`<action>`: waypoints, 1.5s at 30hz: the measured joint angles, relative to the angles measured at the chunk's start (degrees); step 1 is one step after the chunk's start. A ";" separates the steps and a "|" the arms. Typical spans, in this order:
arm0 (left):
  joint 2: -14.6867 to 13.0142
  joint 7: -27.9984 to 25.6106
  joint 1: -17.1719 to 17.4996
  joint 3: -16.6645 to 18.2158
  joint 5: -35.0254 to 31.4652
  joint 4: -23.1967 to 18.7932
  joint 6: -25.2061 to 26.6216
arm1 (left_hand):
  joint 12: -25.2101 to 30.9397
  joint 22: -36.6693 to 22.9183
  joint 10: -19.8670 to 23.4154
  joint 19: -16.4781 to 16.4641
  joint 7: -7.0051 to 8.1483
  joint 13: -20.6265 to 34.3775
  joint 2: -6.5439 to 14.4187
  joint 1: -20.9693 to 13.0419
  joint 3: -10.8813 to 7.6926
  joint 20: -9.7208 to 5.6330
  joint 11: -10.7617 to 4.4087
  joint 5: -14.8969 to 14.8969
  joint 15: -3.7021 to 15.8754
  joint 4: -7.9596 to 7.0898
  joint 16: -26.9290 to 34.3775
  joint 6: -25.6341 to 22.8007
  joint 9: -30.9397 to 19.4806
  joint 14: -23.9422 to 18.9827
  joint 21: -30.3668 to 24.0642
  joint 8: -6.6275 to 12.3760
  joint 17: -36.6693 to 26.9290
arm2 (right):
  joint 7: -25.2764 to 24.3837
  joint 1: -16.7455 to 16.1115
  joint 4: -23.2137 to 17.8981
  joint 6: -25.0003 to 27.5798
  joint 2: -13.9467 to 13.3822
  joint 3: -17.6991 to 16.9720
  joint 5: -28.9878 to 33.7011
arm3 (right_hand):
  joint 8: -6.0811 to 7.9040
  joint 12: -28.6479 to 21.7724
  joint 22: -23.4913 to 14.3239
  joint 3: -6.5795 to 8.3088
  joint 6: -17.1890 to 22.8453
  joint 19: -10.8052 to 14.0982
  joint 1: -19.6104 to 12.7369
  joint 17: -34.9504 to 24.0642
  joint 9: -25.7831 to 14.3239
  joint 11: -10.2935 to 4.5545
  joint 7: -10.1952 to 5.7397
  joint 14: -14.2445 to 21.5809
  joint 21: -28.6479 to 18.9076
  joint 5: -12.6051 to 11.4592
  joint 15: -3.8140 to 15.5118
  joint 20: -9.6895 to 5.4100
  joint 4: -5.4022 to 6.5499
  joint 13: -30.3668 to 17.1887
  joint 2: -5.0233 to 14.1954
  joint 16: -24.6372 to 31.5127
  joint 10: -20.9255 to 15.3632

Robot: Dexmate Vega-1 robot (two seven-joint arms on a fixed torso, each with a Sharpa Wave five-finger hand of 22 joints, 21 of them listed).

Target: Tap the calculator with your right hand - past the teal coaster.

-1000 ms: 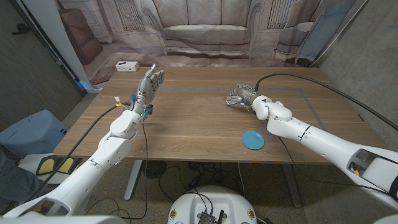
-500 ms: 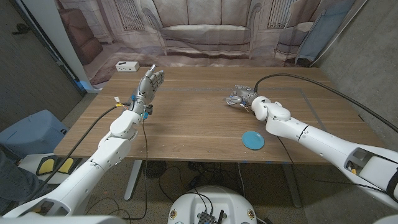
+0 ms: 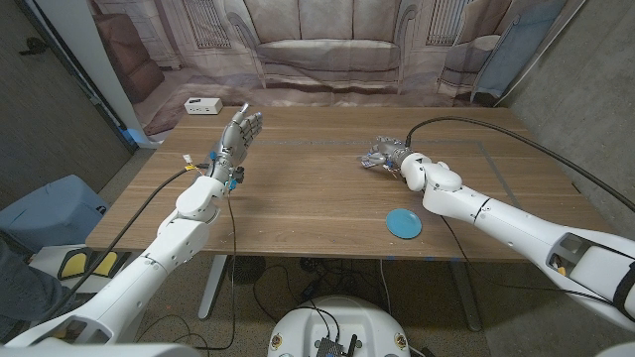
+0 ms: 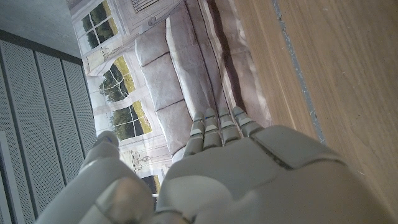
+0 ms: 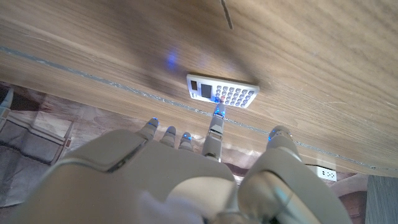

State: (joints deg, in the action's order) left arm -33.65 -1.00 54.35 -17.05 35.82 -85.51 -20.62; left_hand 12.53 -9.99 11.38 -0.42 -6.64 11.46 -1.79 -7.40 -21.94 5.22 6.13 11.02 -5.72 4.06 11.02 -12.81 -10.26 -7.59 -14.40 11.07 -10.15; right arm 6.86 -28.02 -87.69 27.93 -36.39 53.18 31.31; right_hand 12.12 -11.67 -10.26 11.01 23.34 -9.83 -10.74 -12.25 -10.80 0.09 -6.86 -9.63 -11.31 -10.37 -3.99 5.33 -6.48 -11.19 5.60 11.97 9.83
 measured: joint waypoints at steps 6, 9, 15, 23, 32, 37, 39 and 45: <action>0.06 -0.04 0.00 -0.02 0.11 0.01 0.15 | 0.00 0.00 0.00 0.00 0.00 0.00 0.00 0.00 0.00 0.00 0.00 0.00 0.00 0.00 0.00 0.00 0.00 0.00 0.00 0.00 0.00 | 0.13 0.23 0.16 0.05 0.00 0.40 0.07 | 0.00 0.00 0.00 0.00 0.00 0.00 0.00 0.00 0.00 0.00 0.00 0.00 0.00 0.00 0.00 0.00 0.00 0.00 0.00 0.00 0.00; 0.10 -0.04 0.00 -0.05 0.17 0.08 0.20 | 0.00 0.00 0.10 0.00 0.00 0.00 0.00 0.00 0.00 0.00 -0.11 0.00 0.00 0.00 0.00 0.00 0.00 0.00 0.21 0.00 0.00 | 0.20 0.33 0.21 0.05 0.00 0.59 0.27 | 0.00 -0.22 0.00 0.00 0.31 0.00 0.00 0.00 0.00 0.00 -0.31 0.00 0.00 0.00 0.00 0.00 0.00 0.00 0.00 0.00 0.00; 0.15 -0.04 0.00 -0.10 0.26 0.20 0.32 | 0.00 0.00 0.10 0.00 0.00 0.00 0.00 0.00 0.01 0.00 -0.11 0.00 0.00 -0.01 0.00 0.00 0.00 0.00 0.21 0.00 0.00 | 0.43 0.65 0.55 0.05 0.03 1.18 0.95 | -0.01 -0.23 0.00 0.00 0.62 0.00 0.00 -0.01 0.03 0.01 -0.62 0.00 0.00 0.00 0.00 0.00 0.00 0.00 0.00 0.00 0.00; 0.16 -0.02 -0.12 -0.13 0.33 0.30 0.41 | 0.00 0.00 0.10 -0.31 -0.11 0.01 0.00 0.00 -0.15 0.31 -0.11 0.00 0.00 0.15 0.00 -0.12 0.00 0.00 0.43 0.00 0.00 | 0.61 1.12 0.92 0.37 0.12 2.33 2.96 | 0.10 -0.23 0.00 0.00 1.91 0.00 0.00 -0.01 0.00 0.01 -0.76 0.00 0.00 0.00 0.00 0.00 0.00 -0.01 0.00 0.33 0.00; 0.23 0.30 -0.37 -0.18 0.44 0.64 0.44 | 0.00 0.00 0.30 -0.31 0.19 0.01 0.00 0.00 0.10 0.31 -0.31 -0.22 0.00 0.39 0.00 -0.42 0.00 0.00 0.44 0.00 0.00 | 0.78 1.43 1.08 1.01 0.10 3.57 6.10 | 0.48 -0.67 0.00 0.00 4.11 0.00 0.41 -0.15 0.03 0.01 -0.62 0.00 -0.39 0.00 0.00 0.00 0.00 -0.01 -0.38 0.77 0.00; 0.33 0.49 -0.54 -0.23 0.55 0.88 0.44 | 0.00 0.00 0.30 -0.31 0.19 0.01 0.00 0.00 0.10 0.31 -0.31 -0.22 0.00 0.39 0.00 -0.41 0.00 0.01 0.65 0.00 0.00 | 1.12 1.48 1.34 1.47 0.13 4.18 7.43 | 0.65 -0.67 0.00 0.00 4.12 0.00 0.85 -0.16 0.02 0.01 -0.60 0.00 -0.39 0.00 0.00 0.00 0.00 -0.01 -0.38 0.77 0.00; 0.36 0.49 -0.60 -0.26 0.55 0.95 0.44 | 0.00 0.00 0.30 -0.31 0.19 0.01 0.00 0.00 0.10 0.31 -0.31 -0.22 0.00 0.39 0.00 -0.41 0.00 0.01 0.65 0.00 0.00 | 1.31 1.48 1.34 1.59 0.13 4.18 7.72 | 0.65 -0.67 0.00 -0.11 4.13 0.00 0.85 -0.16 0.02 0.01 -0.59 0.00 -0.39 0.00 0.00 0.00 0.11 -0.01 -0.38 0.77 0.00; 0.40 0.74 -0.64 -0.31 0.65 1.07 0.43 | 0.00 0.00 0.38 -0.30 0.19 0.01 0.00 0.00 0.10 0.30 -0.23 -0.22 0.00 0.39 0.00 -0.41 0.00 0.01 0.84 0.00 0.00 | 1.83 1.48 1.62 1.77 0.35 4.38 8.23 | 0.64 -0.67 0.00 -0.17 4.53 0.00 1.08 -0.15 0.06 0.01 -0.81 0.00 -0.39 0.00 0.00 0.00 0.17 -0.01 -0.62 0.77 0.00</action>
State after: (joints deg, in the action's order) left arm -33.25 -0.26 53.70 -17.37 36.47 -84.45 -20.19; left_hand 12.53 -9.99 11.75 -0.73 -6.45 11.47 -1.80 -7.40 -21.84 5.53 5.90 10.80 -5.72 4.45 11.02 -13.22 -10.26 -7.58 -13.56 11.07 -10.15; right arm 8.68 -26.54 -86.07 29.70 -36.04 57.56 39.54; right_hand 12.76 -12.33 -10.26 10.84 27.87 -9.82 -9.65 -12.40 -10.73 0.10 -7.67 -9.63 -11.70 -10.37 -3.99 5.33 -6.31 -11.20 4.99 12.74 9.83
